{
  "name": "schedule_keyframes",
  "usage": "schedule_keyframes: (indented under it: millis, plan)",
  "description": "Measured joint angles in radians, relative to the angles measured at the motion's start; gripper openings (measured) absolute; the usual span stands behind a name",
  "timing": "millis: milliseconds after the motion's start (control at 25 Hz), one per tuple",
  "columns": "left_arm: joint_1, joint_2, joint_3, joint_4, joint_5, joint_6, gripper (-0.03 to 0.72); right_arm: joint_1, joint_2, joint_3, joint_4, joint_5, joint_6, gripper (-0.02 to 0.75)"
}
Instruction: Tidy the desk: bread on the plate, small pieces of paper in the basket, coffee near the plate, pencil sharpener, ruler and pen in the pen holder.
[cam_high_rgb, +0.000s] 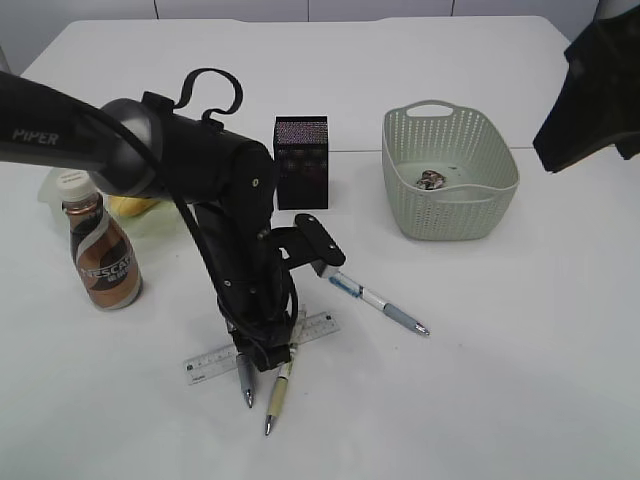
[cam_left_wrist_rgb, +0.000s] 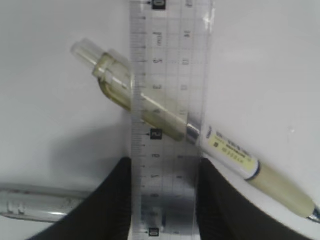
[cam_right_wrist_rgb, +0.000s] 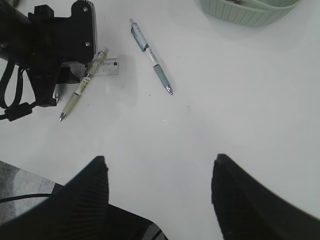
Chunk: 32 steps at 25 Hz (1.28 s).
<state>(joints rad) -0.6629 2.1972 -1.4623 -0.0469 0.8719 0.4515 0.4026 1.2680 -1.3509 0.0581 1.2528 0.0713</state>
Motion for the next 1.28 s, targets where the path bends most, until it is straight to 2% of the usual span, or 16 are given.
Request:
schedule_keyframes:
  millis: [200,400,680,920,1120,1280]
  plan:
    - [0.0,0.0,-0.003,0.025,0.012,-0.082,0.269,0.0,0.0,0.0,0.0,0.0,0.0,0.476]
    - [0.0,0.0,-0.061,0.04,0.086,-0.131,0.269,0.0,0.0,0.0,0.0,0.0,0.0,0.475]
    - [0.0,0.0,-0.224,0.033,0.229,-0.222,0.269,0.0,0.0,0.001,0.002,0.0,0.0,0.476]
    - [0.0,0.0,-0.388,0.022,0.335,-0.409,0.269,0.0,0.0,0.001,0.005,0.0,0.0,0.476]
    - [0.0,0.0,-0.523,0.021,0.348,-0.577,0.269,0.0,0.0,0.001,0.007,0.0,0.001,0.475]
    - [0.0,0.002,-0.619,0.026,0.358,-0.625,0.269,0.0,0.0,0.001,0.007,0.0,0.001,0.475]
